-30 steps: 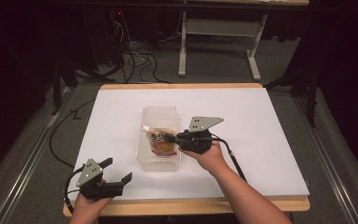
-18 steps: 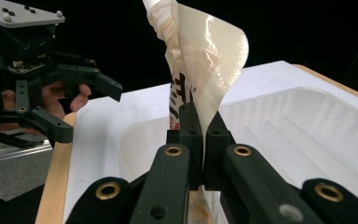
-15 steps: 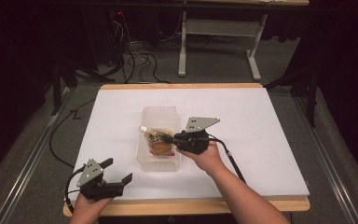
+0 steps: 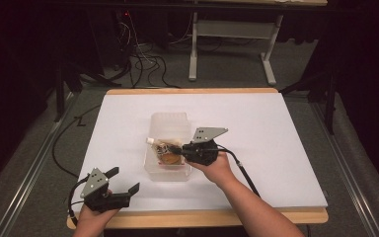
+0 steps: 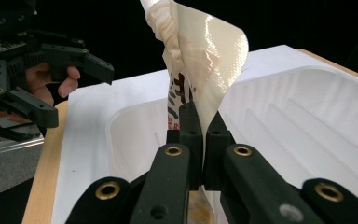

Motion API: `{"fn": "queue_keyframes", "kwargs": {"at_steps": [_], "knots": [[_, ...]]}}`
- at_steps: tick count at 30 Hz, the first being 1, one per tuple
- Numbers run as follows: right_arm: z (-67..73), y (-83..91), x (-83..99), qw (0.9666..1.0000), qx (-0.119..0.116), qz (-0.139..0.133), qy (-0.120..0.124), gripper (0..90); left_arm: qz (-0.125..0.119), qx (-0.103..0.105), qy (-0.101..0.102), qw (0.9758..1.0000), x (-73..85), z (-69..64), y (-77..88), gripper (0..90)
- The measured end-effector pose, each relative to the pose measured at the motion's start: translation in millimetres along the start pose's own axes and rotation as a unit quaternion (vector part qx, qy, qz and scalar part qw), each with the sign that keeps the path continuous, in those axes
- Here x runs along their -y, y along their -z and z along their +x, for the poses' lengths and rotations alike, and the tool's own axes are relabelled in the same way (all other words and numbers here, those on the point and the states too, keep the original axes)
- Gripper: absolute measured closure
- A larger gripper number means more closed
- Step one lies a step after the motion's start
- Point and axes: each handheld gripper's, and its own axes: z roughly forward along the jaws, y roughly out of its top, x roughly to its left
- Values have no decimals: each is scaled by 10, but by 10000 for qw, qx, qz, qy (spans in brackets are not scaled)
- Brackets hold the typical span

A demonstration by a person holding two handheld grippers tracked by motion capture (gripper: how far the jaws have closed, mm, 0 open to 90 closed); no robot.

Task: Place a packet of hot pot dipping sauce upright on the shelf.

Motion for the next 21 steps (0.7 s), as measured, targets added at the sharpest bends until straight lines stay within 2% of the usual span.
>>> {"fn": "queue_keyframes", "kwargs": {"at_steps": [10, 14, 19, 21], "knots": [[-7, -44, 151, 9999, 67, 39, -94, 900, 20, 8, -14, 10000, 1, 0, -5, 80], [-34, 5, 232, 9995, 75, -66, -284, 899, 36, 19, -30, 10000, 2, -4, -14, 80], [-15, 41, 263, 9995, 122, -64, -290, 892, 39, 15, -38, 10000, 2, -11, -19, 79], [-7, 37, 261, 9995, 126, -56, -292, 862, 17, -4, -54, 10000, 2, -16, -13, 80]]}}
